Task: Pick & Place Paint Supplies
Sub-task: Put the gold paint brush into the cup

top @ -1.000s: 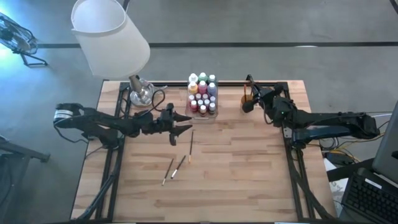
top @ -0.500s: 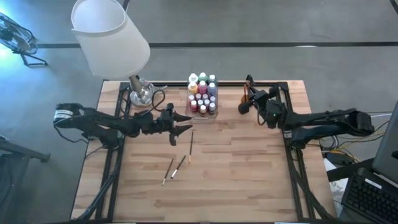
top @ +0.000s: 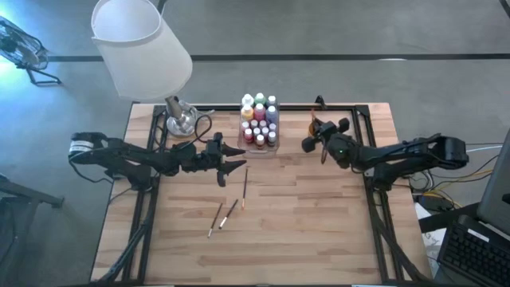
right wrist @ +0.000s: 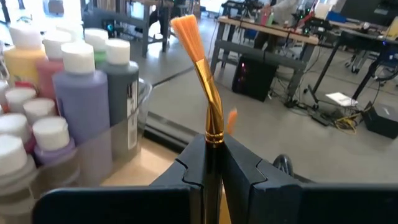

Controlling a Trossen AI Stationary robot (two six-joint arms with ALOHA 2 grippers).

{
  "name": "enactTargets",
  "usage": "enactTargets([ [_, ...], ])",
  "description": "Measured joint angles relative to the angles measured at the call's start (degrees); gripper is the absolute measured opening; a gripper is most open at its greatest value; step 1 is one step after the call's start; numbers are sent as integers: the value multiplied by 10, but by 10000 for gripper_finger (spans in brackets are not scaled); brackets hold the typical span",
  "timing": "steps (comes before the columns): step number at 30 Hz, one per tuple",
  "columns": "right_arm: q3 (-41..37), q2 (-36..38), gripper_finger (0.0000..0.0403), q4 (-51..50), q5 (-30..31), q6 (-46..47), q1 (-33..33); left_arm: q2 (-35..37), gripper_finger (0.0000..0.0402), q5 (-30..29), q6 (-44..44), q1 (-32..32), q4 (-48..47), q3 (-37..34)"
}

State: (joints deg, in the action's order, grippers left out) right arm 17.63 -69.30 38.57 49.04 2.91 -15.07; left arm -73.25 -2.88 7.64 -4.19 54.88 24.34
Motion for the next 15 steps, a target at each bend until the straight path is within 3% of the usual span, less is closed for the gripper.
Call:
enactTargets([
  [15,1,-57,21,20,4,23,0,0,175,1,1,0,-2,0],
])
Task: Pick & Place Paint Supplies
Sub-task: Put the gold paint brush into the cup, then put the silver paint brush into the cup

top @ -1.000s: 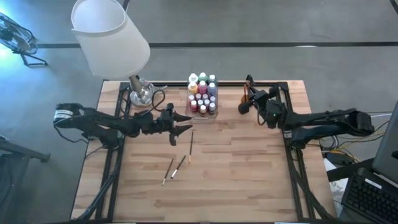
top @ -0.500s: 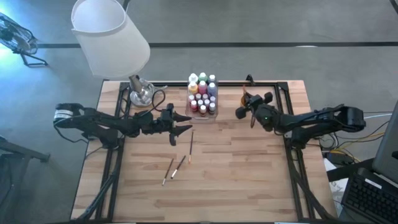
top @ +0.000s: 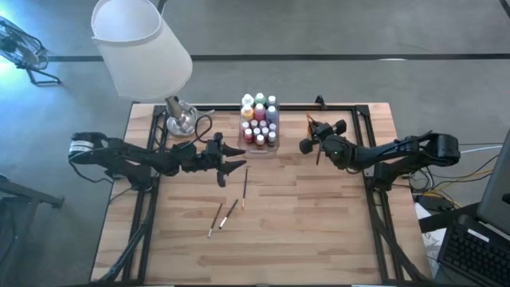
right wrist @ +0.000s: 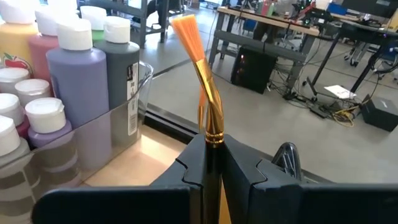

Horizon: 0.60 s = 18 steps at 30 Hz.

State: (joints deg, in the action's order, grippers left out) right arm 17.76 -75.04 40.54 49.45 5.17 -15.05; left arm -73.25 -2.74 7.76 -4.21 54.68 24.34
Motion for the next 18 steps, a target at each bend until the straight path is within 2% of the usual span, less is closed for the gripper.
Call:
enactTargets([
  [3,0,3,40,0,0,-10,0,0,175,0,2,0,0,0],
  [11,0,7,137,-1,-2,-24,0,0,175,0,9,0,0,0],
  [18,22,48,175,4,-1,-94,6,0,175,0,19,0,-7,0],
])
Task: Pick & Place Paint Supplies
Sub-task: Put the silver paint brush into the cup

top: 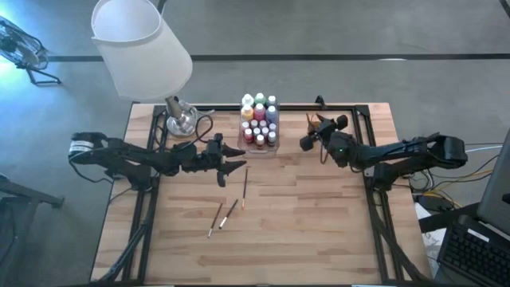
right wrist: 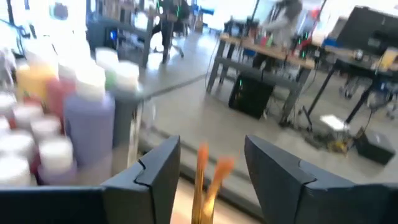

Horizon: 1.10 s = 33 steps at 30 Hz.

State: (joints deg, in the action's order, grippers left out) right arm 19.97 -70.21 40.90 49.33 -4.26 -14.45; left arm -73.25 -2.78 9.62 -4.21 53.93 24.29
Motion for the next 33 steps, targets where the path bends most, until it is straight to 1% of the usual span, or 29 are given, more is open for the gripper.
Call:
enactTargets([
  [5,45,55,182,-26,1,-81,31,1,174,4,6,3,-6,0],
  [9,97,91,174,-120,1,-137,74,4,174,5,7,15,-16,0],
  [12,142,107,164,-211,1,-151,114,8,174,-4,20,28,-68,5],
  [15,182,108,157,-295,2,-150,152,18,174,-40,48,44,-176,24],
  [20,234,98,153,-419,2,-113,205,28,174,-139,111,101,-441,80],
  [23,244,93,160,-446,2,-86,226,28,174,-207,156,142,-570,121],
  [25,244,93,166,-446,2,-79,237,27,174,-231,189,167,-638,144],
  [29,244,93,179,-446,2,-75,253,27,174,-240,246,211,-727,184],
  [33,247,93,188,-445,-1,-68,270,27,174,-241,278,252,-761,203],
])
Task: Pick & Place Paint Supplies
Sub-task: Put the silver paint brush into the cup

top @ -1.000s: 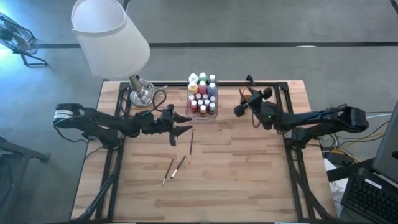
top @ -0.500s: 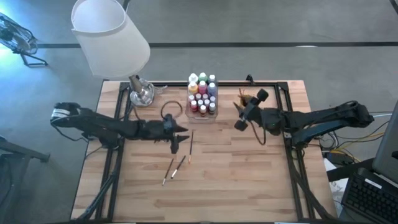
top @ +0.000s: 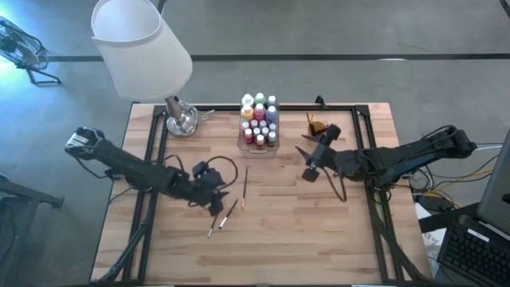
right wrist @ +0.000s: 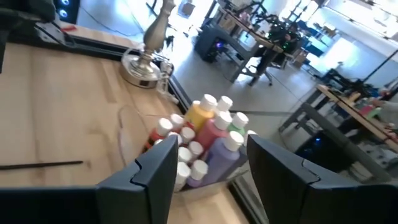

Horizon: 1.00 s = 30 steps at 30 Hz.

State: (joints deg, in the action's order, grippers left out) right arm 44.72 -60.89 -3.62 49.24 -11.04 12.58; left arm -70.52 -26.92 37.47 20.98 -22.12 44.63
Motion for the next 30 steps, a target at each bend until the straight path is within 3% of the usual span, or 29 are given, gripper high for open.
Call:
enactTargets([
  [9,2,0,195,0,-2,35,16,-2,174,0,53,64,-3,2],
  [17,1,0,177,-2,-2,36,16,-19,174,2,193,91,-9,2],
  [24,1,0,173,-5,-2,36,16,-89,160,3,359,162,-13,10],
  [30,1,0,188,-5,2,36,16,-162,140,5,452,210,-42,67],
])
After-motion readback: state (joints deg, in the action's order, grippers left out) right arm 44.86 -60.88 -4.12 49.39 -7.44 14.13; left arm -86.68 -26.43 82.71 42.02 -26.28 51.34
